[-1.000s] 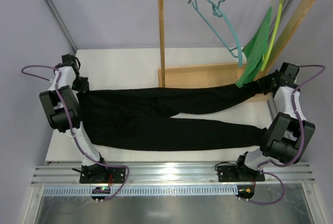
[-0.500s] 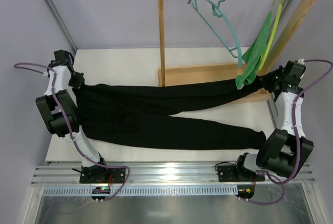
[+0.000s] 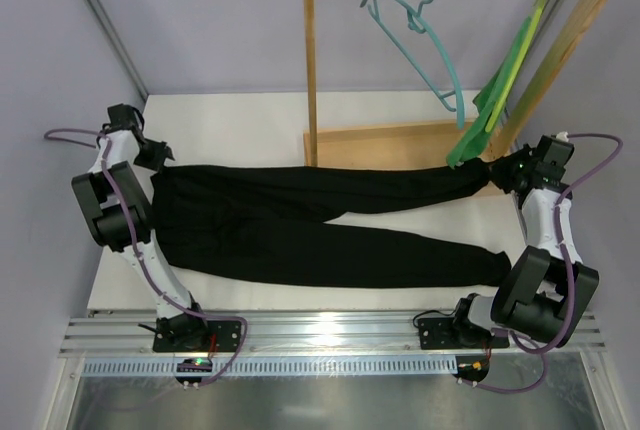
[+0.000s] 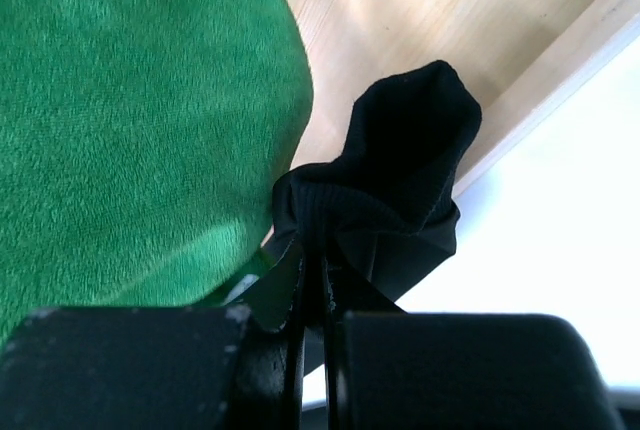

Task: Place the trousers on the hanger
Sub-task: Fold the trousers

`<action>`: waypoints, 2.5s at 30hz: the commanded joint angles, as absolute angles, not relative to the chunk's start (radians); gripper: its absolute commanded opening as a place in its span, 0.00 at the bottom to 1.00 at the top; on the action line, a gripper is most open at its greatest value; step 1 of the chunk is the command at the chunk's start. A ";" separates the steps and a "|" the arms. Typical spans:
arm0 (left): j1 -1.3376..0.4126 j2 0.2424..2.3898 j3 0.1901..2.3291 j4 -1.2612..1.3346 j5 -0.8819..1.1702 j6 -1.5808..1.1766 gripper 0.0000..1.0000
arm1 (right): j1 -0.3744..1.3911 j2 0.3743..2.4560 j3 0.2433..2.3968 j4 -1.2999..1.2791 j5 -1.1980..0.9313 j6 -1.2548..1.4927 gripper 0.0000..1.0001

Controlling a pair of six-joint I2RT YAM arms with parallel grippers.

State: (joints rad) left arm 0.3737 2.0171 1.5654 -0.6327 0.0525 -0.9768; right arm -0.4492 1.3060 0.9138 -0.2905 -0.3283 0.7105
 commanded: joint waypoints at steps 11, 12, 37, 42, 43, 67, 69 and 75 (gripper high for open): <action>0.361 2.028 1.703 -0.828 -0.228 -1.047 0.50 | -0.456 1.318 0.934 -0.209 -0.362 0.696 0.04; 0.362 2.037 1.729 -0.853 -0.242 -1.063 0.47 | -0.456 1.315 0.934 -0.212 -0.359 0.695 0.04; 0.368 2.039 1.789 -0.798 -0.061 -1.028 0.00 | -0.480 1.309 1.081 -0.213 -0.419 0.684 0.04; 0.385 1.982 1.750 -0.808 -0.020 -1.011 0.00 | -0.528 1.214 1.043 -0.265 -0.373 0.686 0.04; 0.390 1.974 1.726 -0.807 -0.011 -1.009 0.00 | -0.543 1.204 1.037 -0.285 -0.365 0.680 0.04; 0.480 1.688 1.485 -0.747 0.106 -0.911 0.00 | -0.801 0.985 0.810 -0.563 -0.342 0.614 0.04; 0.497 1.654 1.460 -0.756 0.086 -0.890 0.00 | -0.830 0.979 0.808 -0.616 -0.302 0.594 0.04; 0.548 1.594 1.417 -0.778 0.092 -0.844 0.00 | -0.865 0.934 0.787 -0.678 -0.226 0.575 0.04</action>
